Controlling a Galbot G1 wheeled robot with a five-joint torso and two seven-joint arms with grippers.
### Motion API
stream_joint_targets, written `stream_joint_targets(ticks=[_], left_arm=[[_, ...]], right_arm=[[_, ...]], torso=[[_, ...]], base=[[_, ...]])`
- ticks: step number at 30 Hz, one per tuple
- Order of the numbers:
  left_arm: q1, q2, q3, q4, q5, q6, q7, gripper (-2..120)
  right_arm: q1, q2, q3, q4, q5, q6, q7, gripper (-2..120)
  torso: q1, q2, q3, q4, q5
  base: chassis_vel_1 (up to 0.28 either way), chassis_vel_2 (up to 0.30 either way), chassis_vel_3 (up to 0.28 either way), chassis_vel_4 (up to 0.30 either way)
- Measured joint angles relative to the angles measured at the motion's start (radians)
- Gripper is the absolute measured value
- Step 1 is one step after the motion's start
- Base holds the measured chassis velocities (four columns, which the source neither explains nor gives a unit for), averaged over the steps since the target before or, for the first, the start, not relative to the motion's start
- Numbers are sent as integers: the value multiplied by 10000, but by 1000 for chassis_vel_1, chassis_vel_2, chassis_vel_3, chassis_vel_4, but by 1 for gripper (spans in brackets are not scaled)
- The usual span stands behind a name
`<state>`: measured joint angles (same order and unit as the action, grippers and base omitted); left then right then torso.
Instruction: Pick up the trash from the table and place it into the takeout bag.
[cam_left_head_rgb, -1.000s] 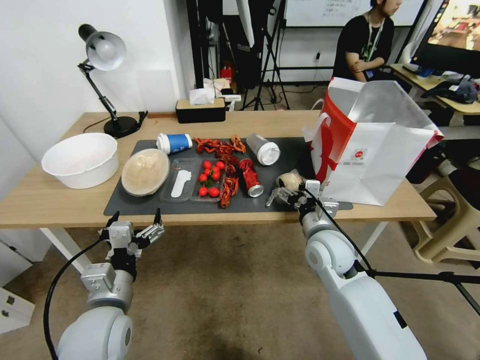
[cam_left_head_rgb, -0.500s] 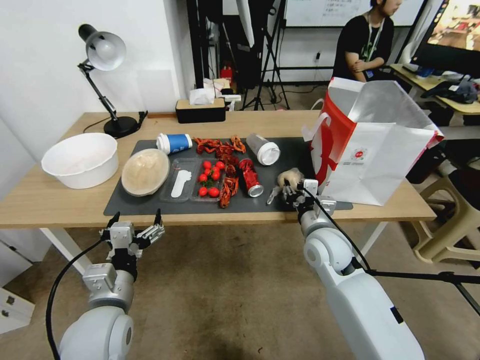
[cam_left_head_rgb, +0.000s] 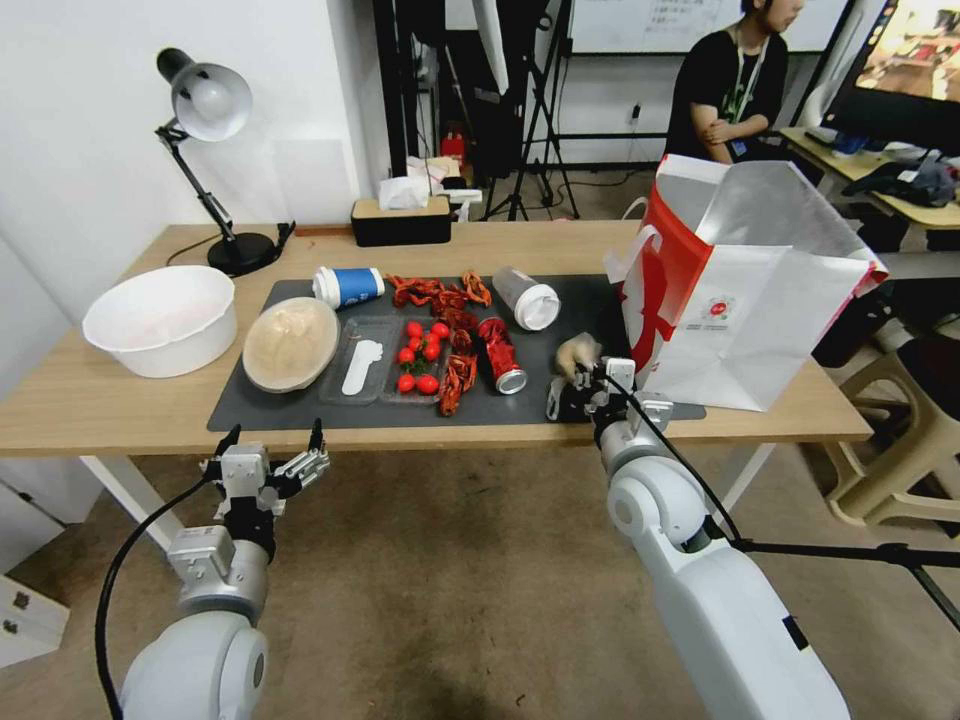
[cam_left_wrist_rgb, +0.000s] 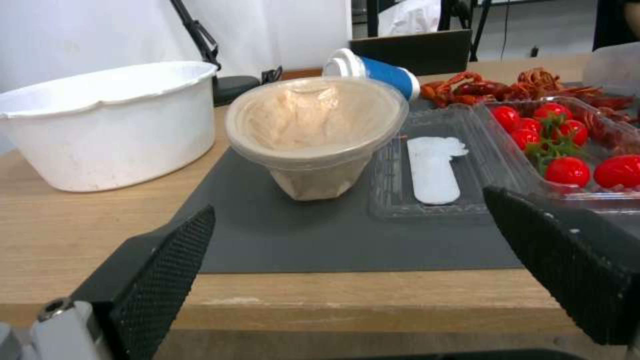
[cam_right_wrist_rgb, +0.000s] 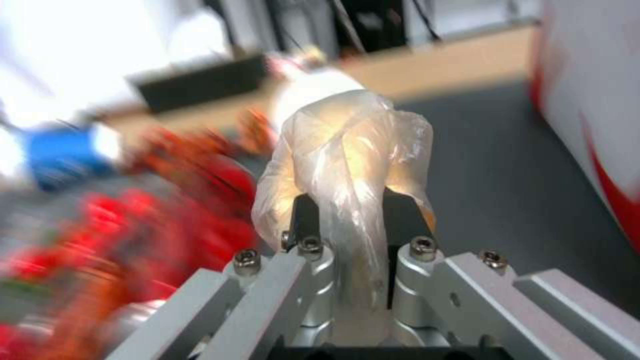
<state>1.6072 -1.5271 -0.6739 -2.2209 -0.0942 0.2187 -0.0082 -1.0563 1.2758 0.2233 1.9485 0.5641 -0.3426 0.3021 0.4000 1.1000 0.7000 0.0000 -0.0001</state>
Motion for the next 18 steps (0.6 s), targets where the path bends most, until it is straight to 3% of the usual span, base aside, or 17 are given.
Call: stream_joint_targets(ticks=[3, 8, 10, 16, 18], left_arm=[[4, -20, 9, 3, 1, -19, -2, 100], [11, -33, 12, 3, 11, -26, -2, 100], [21, -43, 13, -7, 30, -27, -3, 100], [52, -64, 18, -43, 78, -36, -3, 100], [64, -78, 33, -75, 111, -45, -3, 100]], right_arm=[[-36, -257, 25, 1028, 524, 174, -591, 4], [110, -493, 245, 1740, 1000, 330, -1116, 4], [519, -758, 751, 2356, 1648, 485, -1441, 4], [1408, -1338, 1895, 2717, 2682, 377, -1124, 4], [1905, -1821, 2513, 2504, 3192, 322, -520, 4]], torso=[[-1, 0, 0, 0, 0], [-2, 0, 0, 0, 2], [-1, 0, 0, 1, 1], [-2, 0, 0, 2, 1], [-2, 0, 0, -2, 5]], base=[[0, 0, 0, 0], [0, 0, 0, 0], [0, 0, 0, 0], [0, 0, 0, 0], [0, 0, 0, 0]])
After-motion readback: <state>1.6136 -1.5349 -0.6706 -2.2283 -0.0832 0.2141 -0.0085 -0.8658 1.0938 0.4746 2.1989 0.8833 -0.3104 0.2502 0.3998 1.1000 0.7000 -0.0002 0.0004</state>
